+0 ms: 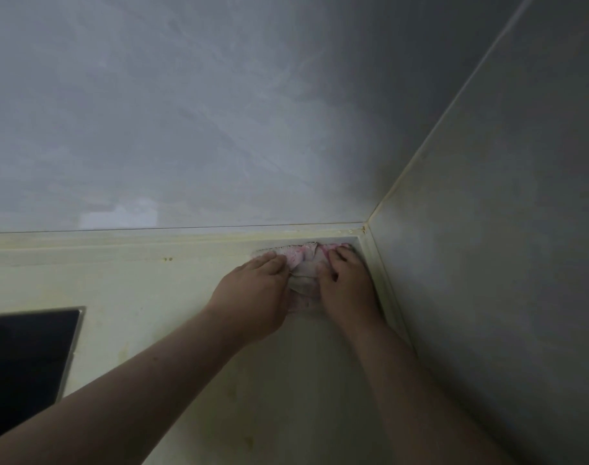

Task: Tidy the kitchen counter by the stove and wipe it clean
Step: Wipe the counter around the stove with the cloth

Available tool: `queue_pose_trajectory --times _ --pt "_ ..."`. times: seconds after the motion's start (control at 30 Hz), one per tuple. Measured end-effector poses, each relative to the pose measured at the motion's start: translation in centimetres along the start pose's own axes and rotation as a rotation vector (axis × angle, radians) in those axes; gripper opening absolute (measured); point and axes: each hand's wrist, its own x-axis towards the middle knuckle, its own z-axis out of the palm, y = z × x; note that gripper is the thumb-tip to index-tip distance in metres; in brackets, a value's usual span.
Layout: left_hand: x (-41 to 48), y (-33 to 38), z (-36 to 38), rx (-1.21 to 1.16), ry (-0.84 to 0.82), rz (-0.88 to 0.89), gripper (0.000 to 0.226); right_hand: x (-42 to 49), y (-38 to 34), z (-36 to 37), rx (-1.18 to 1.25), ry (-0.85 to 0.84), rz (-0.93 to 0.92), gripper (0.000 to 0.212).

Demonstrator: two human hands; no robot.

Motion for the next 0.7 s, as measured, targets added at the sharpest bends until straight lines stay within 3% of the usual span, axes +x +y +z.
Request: queue_pose_trajectory --times 0.43,0.7 --pt "-1.9 -2.8 -0.4 -0.077 0.113 -0.020 0.043 -0.4 -1.4 0.5 -0.005 -0.131 -0.113 0.046" --pt "-3.4 -5.0 -1.0 -0.108 0.079 -0.087 0.048 -0.8 -3.1 0.9 -0.005 -0.188 -0.198 0.045"
